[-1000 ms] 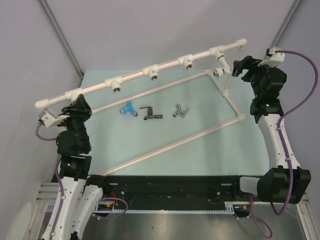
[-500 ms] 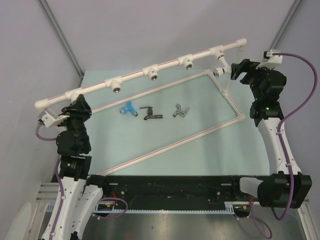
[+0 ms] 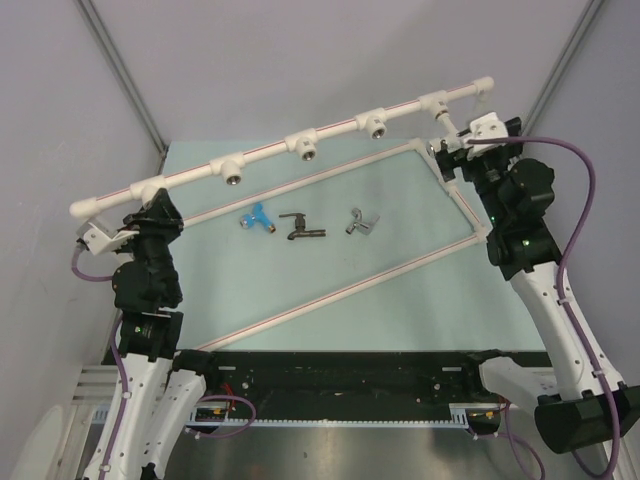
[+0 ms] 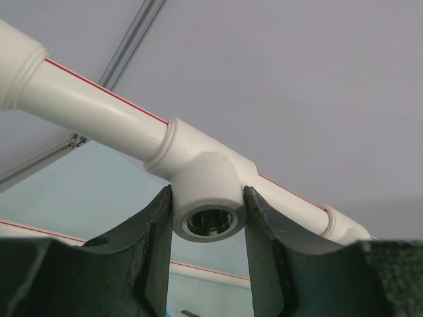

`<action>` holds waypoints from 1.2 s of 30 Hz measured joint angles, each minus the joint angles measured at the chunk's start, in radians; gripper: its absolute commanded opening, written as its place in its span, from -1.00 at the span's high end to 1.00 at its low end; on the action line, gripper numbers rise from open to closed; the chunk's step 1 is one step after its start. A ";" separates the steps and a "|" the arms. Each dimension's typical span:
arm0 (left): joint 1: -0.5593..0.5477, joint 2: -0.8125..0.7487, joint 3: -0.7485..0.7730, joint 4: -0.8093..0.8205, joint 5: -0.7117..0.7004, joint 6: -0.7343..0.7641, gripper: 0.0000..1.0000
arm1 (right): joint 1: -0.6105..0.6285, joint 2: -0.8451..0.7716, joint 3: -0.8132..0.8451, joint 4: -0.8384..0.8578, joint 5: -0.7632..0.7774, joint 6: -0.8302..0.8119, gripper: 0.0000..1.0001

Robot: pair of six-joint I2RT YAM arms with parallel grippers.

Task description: Install the water faucets

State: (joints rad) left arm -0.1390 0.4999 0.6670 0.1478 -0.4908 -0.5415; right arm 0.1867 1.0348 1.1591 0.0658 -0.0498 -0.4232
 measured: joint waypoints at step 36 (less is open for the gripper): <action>0.000 -0.001 0.000 0.000 0.000 0.000 1.00 | 0.097 0.212 0.000 -0.015 0.236 -0.505 -0.06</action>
State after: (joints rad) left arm -0.1394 0.4992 0.6670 0.1478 -0.4911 -0.5411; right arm 0.2832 1.2469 1.1587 0.0505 0.1860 -0.9283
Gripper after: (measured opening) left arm 0.456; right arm 0.711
